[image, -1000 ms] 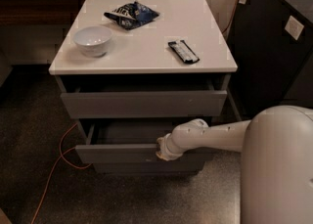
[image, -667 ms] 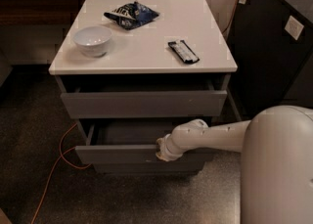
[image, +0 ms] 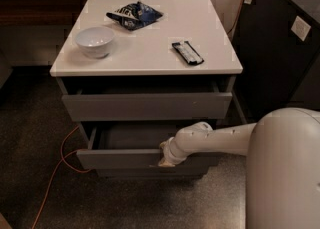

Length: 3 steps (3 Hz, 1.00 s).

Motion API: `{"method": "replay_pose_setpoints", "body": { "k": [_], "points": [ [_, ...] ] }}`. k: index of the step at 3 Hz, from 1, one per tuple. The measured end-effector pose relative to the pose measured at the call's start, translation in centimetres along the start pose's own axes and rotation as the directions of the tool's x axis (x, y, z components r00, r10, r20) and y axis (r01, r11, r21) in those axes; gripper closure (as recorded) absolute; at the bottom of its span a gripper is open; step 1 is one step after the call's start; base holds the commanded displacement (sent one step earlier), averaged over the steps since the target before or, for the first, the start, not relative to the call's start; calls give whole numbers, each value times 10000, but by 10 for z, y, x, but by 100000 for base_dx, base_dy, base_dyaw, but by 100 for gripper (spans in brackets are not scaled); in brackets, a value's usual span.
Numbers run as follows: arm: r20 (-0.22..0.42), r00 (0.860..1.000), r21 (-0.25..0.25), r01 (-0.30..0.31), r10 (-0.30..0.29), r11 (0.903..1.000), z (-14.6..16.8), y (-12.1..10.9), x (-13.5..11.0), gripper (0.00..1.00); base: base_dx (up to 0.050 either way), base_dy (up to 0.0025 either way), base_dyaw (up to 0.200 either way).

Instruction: Place rxbar blueberry into middle drawer

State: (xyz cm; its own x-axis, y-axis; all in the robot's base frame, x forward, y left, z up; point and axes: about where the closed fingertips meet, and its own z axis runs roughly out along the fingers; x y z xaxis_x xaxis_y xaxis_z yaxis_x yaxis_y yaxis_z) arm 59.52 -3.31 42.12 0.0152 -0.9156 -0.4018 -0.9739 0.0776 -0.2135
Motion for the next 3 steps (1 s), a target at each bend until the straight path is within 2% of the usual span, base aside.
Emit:
{"method": "replay_pose_setpoints", "body": {
  "k": [1,3],
  "points": [
    [1,10000,-8,1,-1,10000,0,0,0,0,0,0,0],
    [-9,9998,-290,-196,196,9994,3,-1,2,0,0,0,0]
  ]
}}
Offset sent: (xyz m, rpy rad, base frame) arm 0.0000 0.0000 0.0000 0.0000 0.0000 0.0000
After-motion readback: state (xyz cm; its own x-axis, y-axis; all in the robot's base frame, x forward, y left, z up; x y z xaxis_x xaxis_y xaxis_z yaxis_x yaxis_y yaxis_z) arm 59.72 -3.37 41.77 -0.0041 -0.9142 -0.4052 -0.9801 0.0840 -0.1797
